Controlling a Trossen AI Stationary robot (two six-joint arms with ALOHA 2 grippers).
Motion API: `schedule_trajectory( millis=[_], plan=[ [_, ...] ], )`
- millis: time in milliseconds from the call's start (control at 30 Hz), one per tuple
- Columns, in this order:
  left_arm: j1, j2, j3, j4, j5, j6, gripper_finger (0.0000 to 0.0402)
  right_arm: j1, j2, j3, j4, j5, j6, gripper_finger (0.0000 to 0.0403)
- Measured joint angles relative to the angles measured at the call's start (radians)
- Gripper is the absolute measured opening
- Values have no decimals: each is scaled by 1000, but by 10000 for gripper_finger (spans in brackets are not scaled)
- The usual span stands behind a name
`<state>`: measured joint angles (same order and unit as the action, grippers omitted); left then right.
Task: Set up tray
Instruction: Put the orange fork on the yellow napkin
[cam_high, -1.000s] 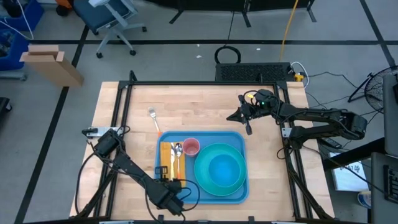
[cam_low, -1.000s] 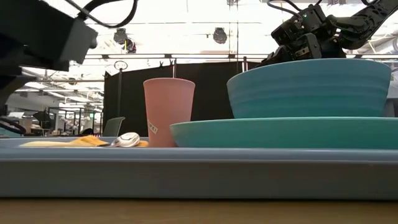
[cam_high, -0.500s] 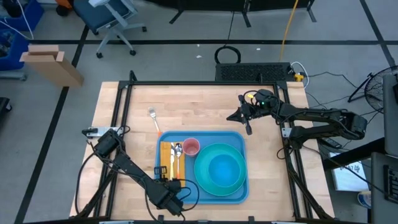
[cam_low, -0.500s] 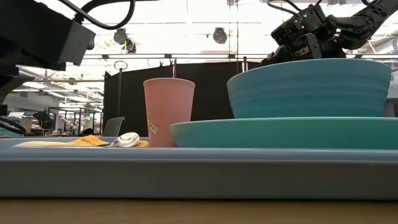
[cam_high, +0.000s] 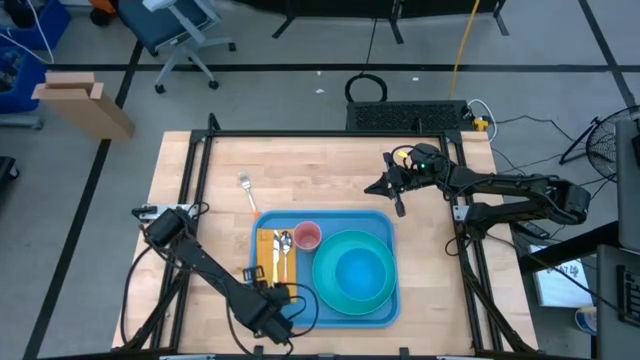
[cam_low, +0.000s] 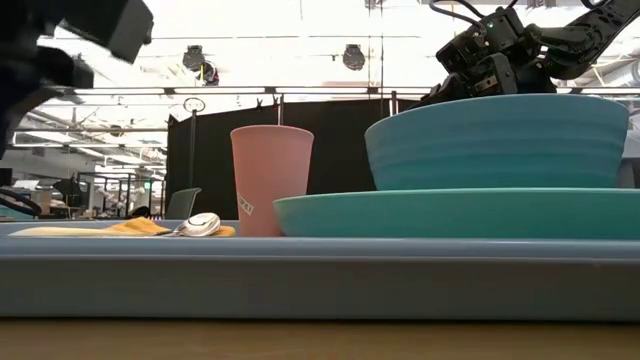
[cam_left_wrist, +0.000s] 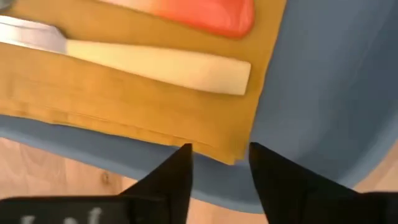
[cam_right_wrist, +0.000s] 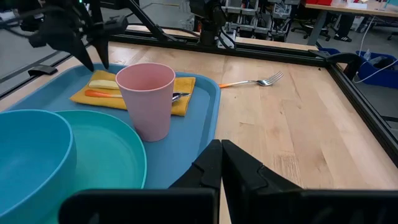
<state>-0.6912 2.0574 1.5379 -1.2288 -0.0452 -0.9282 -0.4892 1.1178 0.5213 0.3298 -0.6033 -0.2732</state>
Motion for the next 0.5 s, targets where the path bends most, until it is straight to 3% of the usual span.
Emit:
schedule_trajectory(
  millis=[133, 267, 500],
  plan=[
    [9, -50, 0, -1, -38, -49, 185, 0, 0, 0, 0, 0, 0, 0],
    [28, -134, 0, -19, -174, -139, 188, 0, 0, 0, 0, 0, 0, 0],
    [129, -304, 1, -212, -442, -566, 153, 0, 0, 0, 0, 0, 0, 0]
  ],
)
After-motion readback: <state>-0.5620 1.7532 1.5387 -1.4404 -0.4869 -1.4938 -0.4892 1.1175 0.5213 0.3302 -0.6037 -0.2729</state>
